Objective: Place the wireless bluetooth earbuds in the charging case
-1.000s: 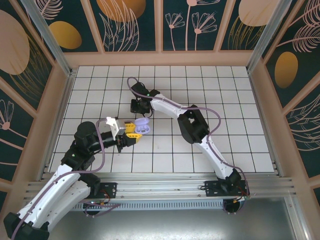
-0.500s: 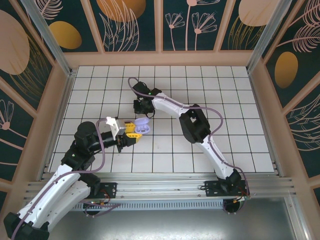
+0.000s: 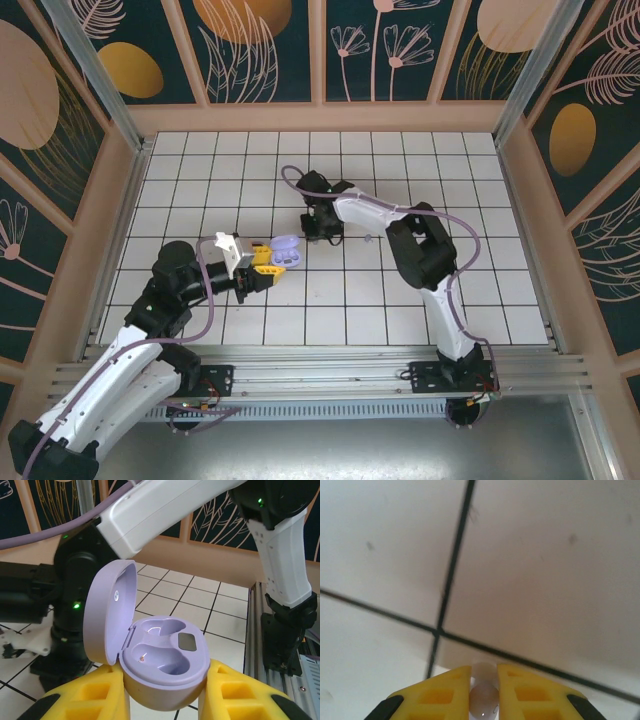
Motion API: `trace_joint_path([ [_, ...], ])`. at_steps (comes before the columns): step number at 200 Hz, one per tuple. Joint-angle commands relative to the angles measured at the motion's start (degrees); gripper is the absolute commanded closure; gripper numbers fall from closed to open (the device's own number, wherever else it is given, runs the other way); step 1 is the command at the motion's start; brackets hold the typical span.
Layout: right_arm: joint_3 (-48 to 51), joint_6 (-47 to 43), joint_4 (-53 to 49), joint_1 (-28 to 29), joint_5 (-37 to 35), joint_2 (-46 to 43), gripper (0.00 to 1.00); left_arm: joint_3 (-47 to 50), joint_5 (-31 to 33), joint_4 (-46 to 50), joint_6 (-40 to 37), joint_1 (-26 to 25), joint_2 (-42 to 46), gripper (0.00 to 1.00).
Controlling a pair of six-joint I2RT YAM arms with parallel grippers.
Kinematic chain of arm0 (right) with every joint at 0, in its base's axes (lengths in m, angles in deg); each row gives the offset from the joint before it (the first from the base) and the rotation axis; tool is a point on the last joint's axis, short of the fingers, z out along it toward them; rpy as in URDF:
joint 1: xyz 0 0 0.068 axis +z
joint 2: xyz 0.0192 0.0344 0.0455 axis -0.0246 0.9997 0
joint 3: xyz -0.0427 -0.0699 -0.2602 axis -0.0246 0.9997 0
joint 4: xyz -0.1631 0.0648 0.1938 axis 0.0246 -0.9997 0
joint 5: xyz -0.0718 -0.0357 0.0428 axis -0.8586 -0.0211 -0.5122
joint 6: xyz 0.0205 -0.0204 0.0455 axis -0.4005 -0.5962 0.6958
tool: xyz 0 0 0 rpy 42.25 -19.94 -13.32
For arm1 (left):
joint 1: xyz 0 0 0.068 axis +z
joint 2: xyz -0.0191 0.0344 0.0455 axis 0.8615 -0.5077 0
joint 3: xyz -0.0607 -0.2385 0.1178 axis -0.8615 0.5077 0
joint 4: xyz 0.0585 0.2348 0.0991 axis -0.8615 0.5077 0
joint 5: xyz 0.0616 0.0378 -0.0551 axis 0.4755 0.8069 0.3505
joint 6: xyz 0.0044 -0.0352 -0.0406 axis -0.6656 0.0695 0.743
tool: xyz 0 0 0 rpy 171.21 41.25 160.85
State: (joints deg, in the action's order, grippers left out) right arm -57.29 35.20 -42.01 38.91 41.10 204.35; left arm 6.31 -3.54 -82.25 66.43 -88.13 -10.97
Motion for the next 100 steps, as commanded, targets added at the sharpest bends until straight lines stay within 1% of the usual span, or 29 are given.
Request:
trace_joint_path([
  [1,4.56,-4.81,-0.18,-1.35,1.95,-3.12,0.81,0.63,-0.01,-3.13,-0.64,-0.22,-0.69,0.83],
  [17,5.93,-4.8,0.16,-1.78,2.16,-4.23,0.77,0.65,-0.31,-3.76,-0.66,-0.21,-1.36,0.83],
  [33,6.26,-3.74,0.83,-1.74,2.23,-5.06,0.68,0.6,-0.4,-4.06,-0.65,-0.21,-2.02,0.83],
  [48,5.95,-1.84,0.95,-1.8,1.76,-5.65,0.64,0.49,-0.32,-4.07,-0.69,-0.21,-2.24,0.83],
  [74,5.81,3.13,1.09,-1.82,1.2,-6.9,0.61,0.38,-0.12,-4.07,-0.88,-0.25,-2.36,0.83],
  [100,7.54,8.09,2.97,-1.8,2.49,-9.65,0.6,0.47,-0.09,-4.07,-1.04,-0.2,-2.43,0.83],
])
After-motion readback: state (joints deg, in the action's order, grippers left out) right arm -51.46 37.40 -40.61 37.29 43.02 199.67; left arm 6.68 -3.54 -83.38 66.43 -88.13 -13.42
